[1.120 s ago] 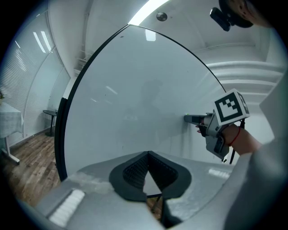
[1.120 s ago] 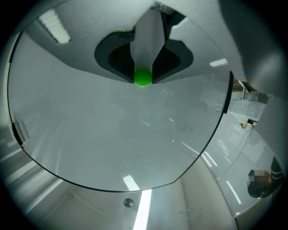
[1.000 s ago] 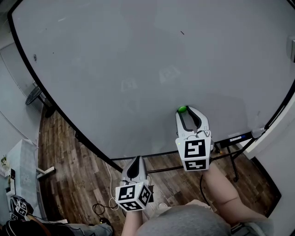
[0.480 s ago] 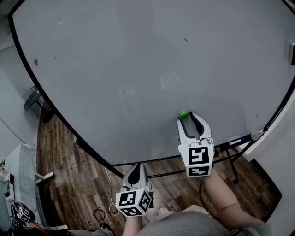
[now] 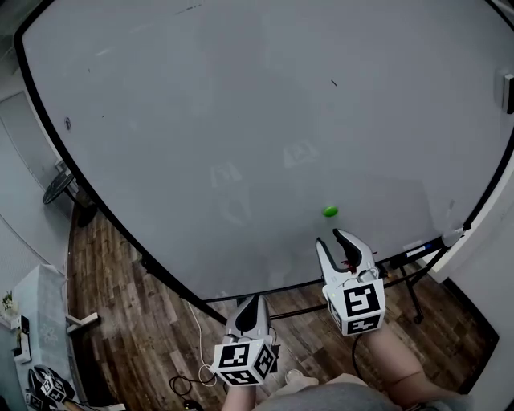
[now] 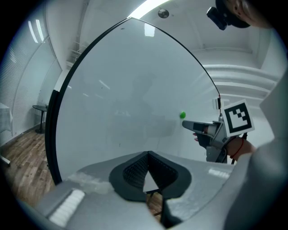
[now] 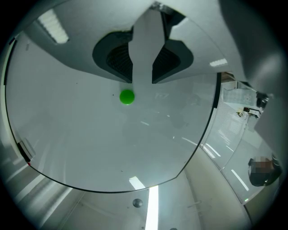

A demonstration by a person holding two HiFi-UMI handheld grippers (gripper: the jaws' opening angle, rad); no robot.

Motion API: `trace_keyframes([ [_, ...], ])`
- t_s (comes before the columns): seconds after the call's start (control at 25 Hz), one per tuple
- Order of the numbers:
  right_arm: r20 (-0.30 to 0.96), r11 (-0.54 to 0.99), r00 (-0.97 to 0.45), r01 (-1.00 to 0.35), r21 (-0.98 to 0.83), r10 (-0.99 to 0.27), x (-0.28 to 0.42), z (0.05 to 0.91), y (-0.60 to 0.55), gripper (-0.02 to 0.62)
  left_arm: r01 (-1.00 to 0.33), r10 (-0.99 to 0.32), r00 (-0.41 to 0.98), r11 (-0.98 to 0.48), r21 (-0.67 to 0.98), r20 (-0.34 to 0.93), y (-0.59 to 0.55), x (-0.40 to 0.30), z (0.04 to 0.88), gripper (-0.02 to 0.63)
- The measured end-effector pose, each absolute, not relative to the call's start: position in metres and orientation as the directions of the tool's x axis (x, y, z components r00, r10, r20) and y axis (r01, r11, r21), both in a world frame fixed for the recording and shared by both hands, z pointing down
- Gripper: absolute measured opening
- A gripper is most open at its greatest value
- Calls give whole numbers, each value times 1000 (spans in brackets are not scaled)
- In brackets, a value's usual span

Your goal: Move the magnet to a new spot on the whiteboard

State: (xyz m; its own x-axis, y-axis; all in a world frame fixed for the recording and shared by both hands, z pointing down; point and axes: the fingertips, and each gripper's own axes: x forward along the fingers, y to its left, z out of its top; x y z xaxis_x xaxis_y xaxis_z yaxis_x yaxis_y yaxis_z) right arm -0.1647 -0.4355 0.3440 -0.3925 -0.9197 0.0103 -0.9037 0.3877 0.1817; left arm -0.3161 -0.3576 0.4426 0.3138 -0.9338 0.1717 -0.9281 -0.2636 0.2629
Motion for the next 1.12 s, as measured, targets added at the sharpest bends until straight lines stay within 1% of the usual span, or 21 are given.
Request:
trace_keyframes([
  [0.08, 13, 394, -398, -902, 176, -917, -166, 348, -427, 109, -927, -931, 321, -272, 259, 171, -357, -313, 443, 3],
  [0.32, -10, 391, -396, -909, 146, -918, -158, 352, -400, 4, -930, -935, 316, -272, 247, 163, -346, -305, 439, 3],
  [0.68, 26, 439, -439, -891, 119, -898, -127, 364, -325, -2, -934, -941, 307, -269, 235, 144, -284, -264, 428, 3],
  [1.12, 34, 463, -462, -880, 107, -886, -83, 371, -227, -2, -938, -942, 309, -279, 208, 133, -193, -214, 415, 3],
])
